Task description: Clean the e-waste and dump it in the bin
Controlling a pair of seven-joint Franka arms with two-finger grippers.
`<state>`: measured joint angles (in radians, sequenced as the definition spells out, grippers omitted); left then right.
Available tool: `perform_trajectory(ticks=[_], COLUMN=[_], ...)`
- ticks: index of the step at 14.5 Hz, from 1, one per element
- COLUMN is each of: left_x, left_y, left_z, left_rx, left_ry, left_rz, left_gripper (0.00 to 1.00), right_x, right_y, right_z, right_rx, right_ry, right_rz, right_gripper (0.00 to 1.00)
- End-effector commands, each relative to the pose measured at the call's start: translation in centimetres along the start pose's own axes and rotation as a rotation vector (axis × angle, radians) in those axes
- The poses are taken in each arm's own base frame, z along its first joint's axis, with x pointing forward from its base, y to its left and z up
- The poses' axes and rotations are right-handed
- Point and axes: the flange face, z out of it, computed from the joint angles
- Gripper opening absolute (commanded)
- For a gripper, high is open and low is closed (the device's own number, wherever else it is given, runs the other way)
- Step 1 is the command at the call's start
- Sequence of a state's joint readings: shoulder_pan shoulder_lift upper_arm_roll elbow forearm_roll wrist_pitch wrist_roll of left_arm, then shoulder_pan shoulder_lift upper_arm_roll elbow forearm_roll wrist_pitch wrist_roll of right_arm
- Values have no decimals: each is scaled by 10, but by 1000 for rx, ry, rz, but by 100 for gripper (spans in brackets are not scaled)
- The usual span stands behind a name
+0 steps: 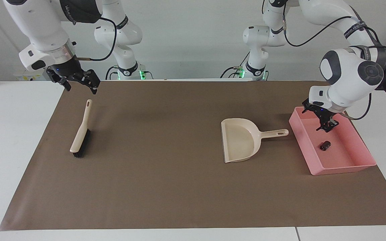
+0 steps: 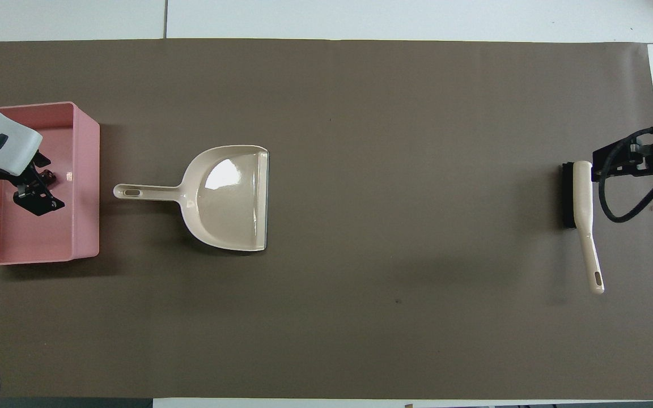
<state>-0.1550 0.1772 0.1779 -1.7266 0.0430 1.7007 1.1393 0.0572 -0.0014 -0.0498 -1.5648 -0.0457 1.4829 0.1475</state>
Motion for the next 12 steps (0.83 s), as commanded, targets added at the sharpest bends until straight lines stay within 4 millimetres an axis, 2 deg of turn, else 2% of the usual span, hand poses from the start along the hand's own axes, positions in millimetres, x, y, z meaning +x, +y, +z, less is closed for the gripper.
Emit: perform_trajectory(ticks=[1, 5, 8, 12], left_x=[-4, -11, -7, -8], left_y=[27, 45, 62, 58], left_z=[-14, -36, -68, -107], left_rx=[-25, -18, -7, -52], left_ry=[15, 28, 41, 93], left_rz=[-202, -449, -651, -904], left_gripper=[97, 97, 98, 99], right_x=[-3, -3, -3, -3], right_y=[3, 3, 3, 3], right_z=[1, 1, 1, 1], right_rx=[19, 19, 19, 19], right_ry=[7, 9, 7, 7], right_rz=[-8, -8, -8, -8], right_gripper=[100, 100, 100, 100])
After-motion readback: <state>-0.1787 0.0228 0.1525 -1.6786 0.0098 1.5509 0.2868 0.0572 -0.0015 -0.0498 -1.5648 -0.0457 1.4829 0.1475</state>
